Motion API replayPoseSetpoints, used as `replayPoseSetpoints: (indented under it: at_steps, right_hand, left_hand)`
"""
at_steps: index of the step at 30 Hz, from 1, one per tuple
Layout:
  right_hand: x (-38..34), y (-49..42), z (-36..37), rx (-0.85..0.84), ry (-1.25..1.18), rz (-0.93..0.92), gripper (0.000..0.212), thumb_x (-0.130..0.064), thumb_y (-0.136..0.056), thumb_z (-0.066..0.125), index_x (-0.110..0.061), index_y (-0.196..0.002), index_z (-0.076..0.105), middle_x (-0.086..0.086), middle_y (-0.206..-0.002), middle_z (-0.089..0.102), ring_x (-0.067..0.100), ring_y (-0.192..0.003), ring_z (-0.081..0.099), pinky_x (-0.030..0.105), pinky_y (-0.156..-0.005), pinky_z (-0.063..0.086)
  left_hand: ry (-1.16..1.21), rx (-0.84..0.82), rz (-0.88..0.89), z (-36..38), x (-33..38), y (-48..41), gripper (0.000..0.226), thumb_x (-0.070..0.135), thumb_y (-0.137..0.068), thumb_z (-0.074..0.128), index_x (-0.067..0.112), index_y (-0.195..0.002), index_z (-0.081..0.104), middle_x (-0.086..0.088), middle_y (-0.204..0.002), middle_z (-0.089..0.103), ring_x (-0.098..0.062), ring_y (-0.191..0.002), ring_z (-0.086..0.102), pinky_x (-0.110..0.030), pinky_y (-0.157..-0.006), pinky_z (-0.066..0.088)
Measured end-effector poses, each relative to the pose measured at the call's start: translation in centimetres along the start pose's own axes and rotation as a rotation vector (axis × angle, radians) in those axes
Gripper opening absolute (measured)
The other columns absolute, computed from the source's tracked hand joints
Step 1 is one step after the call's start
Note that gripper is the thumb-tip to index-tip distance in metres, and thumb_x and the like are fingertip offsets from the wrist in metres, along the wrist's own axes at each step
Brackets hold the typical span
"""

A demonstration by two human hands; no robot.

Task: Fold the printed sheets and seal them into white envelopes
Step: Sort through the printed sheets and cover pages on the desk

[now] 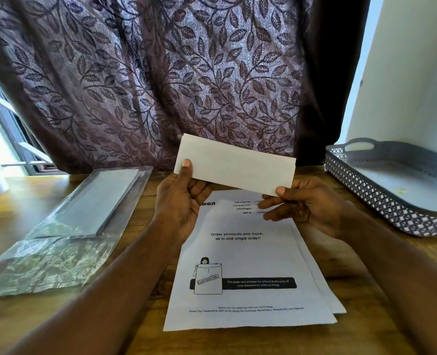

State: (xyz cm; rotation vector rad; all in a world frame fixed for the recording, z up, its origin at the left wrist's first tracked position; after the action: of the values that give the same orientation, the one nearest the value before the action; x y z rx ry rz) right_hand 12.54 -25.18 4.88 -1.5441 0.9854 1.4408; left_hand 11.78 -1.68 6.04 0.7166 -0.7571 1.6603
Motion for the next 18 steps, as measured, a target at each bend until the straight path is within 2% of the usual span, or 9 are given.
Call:
replayPoseSetpoints:
  at_steps: [3, 6, 9, 12, 15, 18]
  right_hand:
    - [0.0, 0.1, -0.9, 0.027, 0.006, 0.010, 0.028, -0.010, -0.103, 0.043, -0.004, -0.119, 0.065, 0.022, -0.108, 0.075, 0.037, -0.094, 0.075, 0.045, -0.088, 0.060]
    - [0.1, 0.2, -1.5, 0.039, 0.034, 0.019, 0.029, -0.007, -0.103, 0.042, -0.001, -0.121, 0.064, 0.025, -0.107, 0.074, 0.042, -0.098, 0.073, 0.052, -0.091, 0.058]
    - [0.2, 0.3, -1.9, 0.060, 0.069, 0.028, 0.028, -0.004, -0.103, 0.041, 0.001, -0.122, 0.062, 0.027, -0.105, 0.074, 0.043, -0.097, 0.073, 0.052, -0.091, 0.054]
    - [0.2, 0.6, -1.9, 0.054, 0.111, 0.055, 0.029, -0.008, -0.104, 0.040, -0.003, -0.121, 0.062, 0.024, -0.102, 0.075, 0.041, -0.094, 0.074, 0.044, -0.079, 0.052]
    - [0.1, 0.6, -2.0, 0.085, 0.159, 0.064, 0.032, -0.027, -0.107, 0.042, -0.009, -0.119, 0.065, 0.022, -0.098, 0.076, 0.040, -0.086, 0.075, 0.032, -0.060, 0.047]
    - [0.0, 0.4, -2.7, 0.182, 0.193, 0.043, 0.032, -0.032, -0.107, 0.043, -0.011, -0.116, 0.065, 0.015, -0.089, 0.077, 0.035, -0.073, 0.074, 0.031, -0.054, 0.041]
  left_hand:
    - [-0.063, 0.006, -0.018, -0.4, 0.0, -0.1, 0.027, 0.027, -0.101, 0.053, 0.004, -0.113, 0.064, -0.016, -0.105, 0.076, -0.029, -0.098, 0.074, -0.044, -0.085, 0.061]
    - [-0.197, 0.001, -0.047, -1.3, 0.1, -0.6, 0.021, 0.015, -0.099, 0.058, 0.001, -0.112, 0.066, -0.018, -0.106, 0.075, -0.030, -0.097, 0.074, -0.041, -0.084, 0.061]
    - [-0.345, 0.017, -0.068, -2.3, 0.5, -1.2, 0.015, 0.010, -0.098, 0.059, 0.001, -0.109, 0.066, -0.020, -0.105, 0.074, -0.029, -0.088, 0.075, -0.035, -0.071, 0.063]
    - [-0.464, 0.017, -0.108, -2.7, 0.5, -1.3, 0.012, 0.014, -0.099, 0.059, 0.007, -0.103, 0.067, -0.016, -0.102, 0.074, -0.023, -0.081, 0.076, -0.031, -0.062, 0.061]
    - [-0.657, -0.019, -0.087, -2.7, 0.9, -1.2, 0.010, 0.017, -0.099, 0.060, 0.014, -0.097, 0.069, -0.011, -0.096, 0.074, -0.015, -0.071, 0.075, -0.027, -0.058, 0.059]
    - [-0.811, -0.053, -0.059, -2.6, 1.0, -1.3, 0.007, 0.013, -0.097, 0.062, 0.014, -0.094, 0.069, -0.008, -0.096, 0.073, -0.014, -0.070, 0.075, -0.024, -0.055, 0.057]
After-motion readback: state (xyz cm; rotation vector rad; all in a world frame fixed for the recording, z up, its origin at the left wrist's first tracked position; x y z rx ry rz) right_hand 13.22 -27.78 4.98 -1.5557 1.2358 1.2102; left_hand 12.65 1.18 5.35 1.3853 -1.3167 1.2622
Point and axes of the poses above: each hand's wrist, its own y-axis away from the middle knuckle, its own z-axis out of the palm, x = y × z, the point moved 9 cm from there along -y, towards the middle knuckle
